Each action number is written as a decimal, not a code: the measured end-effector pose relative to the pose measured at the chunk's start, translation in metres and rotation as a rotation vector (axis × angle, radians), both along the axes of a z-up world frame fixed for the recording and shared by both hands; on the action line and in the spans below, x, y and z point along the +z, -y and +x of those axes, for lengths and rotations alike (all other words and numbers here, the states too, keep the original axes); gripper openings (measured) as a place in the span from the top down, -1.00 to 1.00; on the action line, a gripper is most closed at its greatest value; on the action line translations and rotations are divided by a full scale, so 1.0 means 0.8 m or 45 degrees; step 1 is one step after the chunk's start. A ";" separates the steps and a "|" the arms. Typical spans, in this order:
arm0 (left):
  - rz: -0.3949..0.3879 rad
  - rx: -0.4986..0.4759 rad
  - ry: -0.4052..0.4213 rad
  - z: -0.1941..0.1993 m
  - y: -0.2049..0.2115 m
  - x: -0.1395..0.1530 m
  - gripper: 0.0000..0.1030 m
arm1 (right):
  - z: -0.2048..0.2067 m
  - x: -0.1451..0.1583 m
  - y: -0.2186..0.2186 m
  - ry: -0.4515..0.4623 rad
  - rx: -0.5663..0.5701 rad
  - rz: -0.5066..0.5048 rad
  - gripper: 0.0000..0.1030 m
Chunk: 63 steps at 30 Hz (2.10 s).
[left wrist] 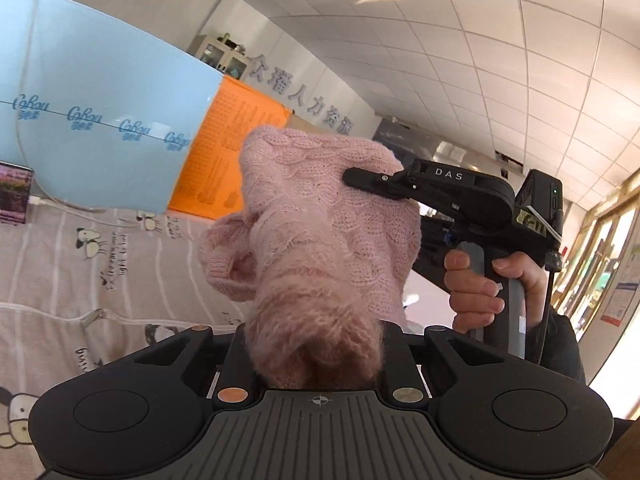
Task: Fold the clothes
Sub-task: 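Carry the folded sweater to the white cloth beside the blue thermos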
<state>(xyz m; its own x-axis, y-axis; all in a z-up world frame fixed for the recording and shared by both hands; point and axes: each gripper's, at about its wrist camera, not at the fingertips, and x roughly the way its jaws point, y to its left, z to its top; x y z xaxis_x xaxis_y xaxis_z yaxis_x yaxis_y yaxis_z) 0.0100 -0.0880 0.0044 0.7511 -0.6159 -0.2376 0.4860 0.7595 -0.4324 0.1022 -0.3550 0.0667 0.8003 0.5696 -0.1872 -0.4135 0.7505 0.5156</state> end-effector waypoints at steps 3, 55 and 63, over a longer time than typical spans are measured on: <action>0.025 -0.093 0.024 0.025 0.044 0.005 0.66 | 0.003 0.006 0.046 0.018 -0.084 -0.012 0.49; -0.319 0.092 -0.268 0.185 0.170 -0.071 0.54 | 0.100 -0.075 0.228 -0.363 -0.415 -0.249 -0.58; -0.499 -0.161 -0.386 0.210 0.217 -0.085 0.65 | 0.083 -0.101 0.255 -0.430 -0.486 -0.147 0.78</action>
<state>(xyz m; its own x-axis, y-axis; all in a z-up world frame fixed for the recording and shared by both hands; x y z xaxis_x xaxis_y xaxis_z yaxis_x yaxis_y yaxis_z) 0.1783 -0.2615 -0.0633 0.5978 -0.7842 -0.1663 0.3722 0.4552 -0.8089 0.1686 -0.5586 -0.0144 0.8311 0.2094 -0.5151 0.0758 0.8751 0.4779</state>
